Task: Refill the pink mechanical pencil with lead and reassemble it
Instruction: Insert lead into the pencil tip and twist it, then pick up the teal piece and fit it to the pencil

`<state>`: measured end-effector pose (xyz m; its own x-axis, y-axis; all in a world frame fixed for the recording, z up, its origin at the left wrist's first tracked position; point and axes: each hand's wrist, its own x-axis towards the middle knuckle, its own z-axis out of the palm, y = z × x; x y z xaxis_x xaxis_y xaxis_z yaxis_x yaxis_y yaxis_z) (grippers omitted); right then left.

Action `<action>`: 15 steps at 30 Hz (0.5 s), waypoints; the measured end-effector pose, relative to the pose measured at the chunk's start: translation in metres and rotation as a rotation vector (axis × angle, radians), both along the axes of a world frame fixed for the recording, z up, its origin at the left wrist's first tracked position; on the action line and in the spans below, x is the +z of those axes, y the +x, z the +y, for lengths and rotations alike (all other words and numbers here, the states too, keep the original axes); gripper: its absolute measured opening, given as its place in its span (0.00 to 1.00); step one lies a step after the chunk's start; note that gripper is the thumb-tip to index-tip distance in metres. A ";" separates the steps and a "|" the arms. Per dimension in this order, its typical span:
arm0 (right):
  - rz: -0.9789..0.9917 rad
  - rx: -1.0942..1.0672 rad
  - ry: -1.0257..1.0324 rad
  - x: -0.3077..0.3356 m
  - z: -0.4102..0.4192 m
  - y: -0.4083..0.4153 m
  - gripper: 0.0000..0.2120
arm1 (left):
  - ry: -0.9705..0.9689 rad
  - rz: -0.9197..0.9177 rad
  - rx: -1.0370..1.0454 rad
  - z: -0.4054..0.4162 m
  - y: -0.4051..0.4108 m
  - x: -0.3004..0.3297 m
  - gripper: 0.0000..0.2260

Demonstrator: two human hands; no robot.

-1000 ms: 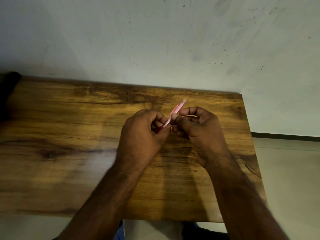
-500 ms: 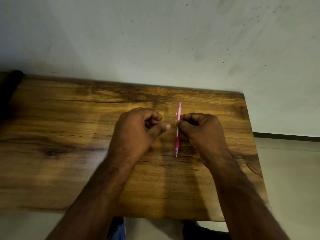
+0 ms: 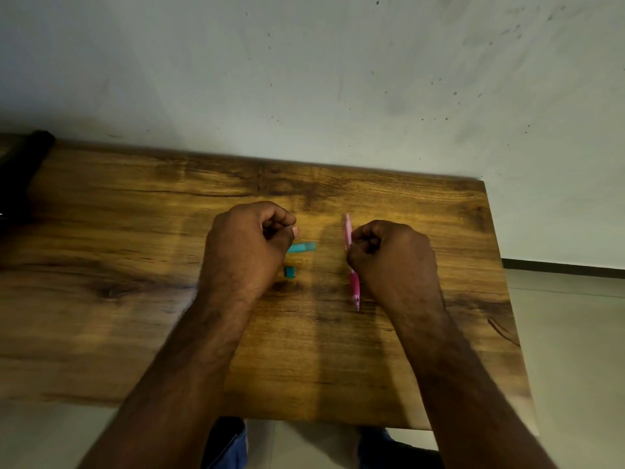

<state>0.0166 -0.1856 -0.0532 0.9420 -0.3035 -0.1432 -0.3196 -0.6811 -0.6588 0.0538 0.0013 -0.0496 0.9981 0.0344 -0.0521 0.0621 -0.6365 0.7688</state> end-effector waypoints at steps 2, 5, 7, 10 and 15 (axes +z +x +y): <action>-0.030 0.010 -0.030 0.001 0.001 0.000 0.08 | 0.004 0.003 0.005 0.002 0.001 0.000 0.03; -0.122 0.006 -0.047 0.003 0.008 -0.001 0.08 | -0.005 -0.004 0.022 0.005 0.003 0.000 0.03; -0.165 0.078 -0.074 0.004 0.018 -0.002 0.09 | -0.014 -0.007 0.041 0.006 0.004 0.000 0.03; -0.191 0.255 -0.114 0.005 0.036 -0.007 0.11 | -0.029 -0.002 0.066 0.007 0.004 0.000 0.03; -0.186 0.411 -0.243 0.001 0.059 -0.016 0.11 | -0.030 -0.015 0.073 0.008 0.004 0.001 0.03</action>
